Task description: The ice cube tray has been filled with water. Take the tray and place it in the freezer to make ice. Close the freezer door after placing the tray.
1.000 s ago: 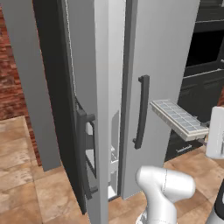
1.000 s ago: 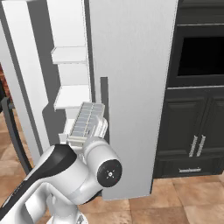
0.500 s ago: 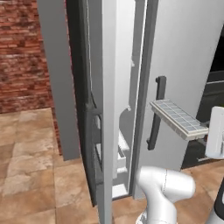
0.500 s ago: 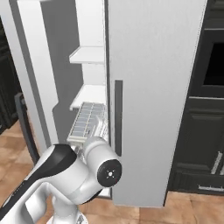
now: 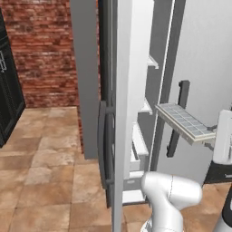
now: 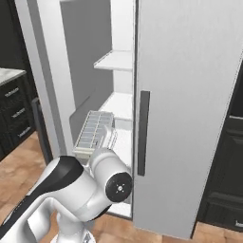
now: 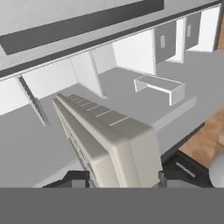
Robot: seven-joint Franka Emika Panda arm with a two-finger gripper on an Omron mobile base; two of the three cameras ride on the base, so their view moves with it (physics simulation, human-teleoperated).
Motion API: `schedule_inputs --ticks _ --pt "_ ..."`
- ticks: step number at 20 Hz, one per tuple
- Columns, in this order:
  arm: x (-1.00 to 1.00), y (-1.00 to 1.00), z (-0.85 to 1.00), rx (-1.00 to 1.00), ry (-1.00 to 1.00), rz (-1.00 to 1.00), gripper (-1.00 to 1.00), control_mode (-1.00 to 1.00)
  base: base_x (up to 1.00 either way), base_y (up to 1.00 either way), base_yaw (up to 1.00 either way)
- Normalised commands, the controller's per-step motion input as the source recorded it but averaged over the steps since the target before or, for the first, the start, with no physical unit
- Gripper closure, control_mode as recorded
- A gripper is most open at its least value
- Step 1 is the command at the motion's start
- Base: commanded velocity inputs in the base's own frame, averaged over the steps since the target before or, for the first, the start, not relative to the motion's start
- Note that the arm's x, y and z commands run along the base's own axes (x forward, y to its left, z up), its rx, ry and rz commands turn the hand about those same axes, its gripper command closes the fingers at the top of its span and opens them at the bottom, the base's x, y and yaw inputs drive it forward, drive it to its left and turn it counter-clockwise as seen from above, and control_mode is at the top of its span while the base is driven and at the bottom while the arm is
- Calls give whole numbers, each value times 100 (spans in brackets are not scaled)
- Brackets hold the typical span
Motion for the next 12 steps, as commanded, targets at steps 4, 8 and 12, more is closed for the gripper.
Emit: schedule_inputs --ticks 4,8,12 --pt "0 0 0 0 0 0 100 100 0 -35 30" --pt "0 0 0 0 0 0 100 100 0 -41 29" --pt "0 0 0 0 0 0 100 100 0 -47 26"
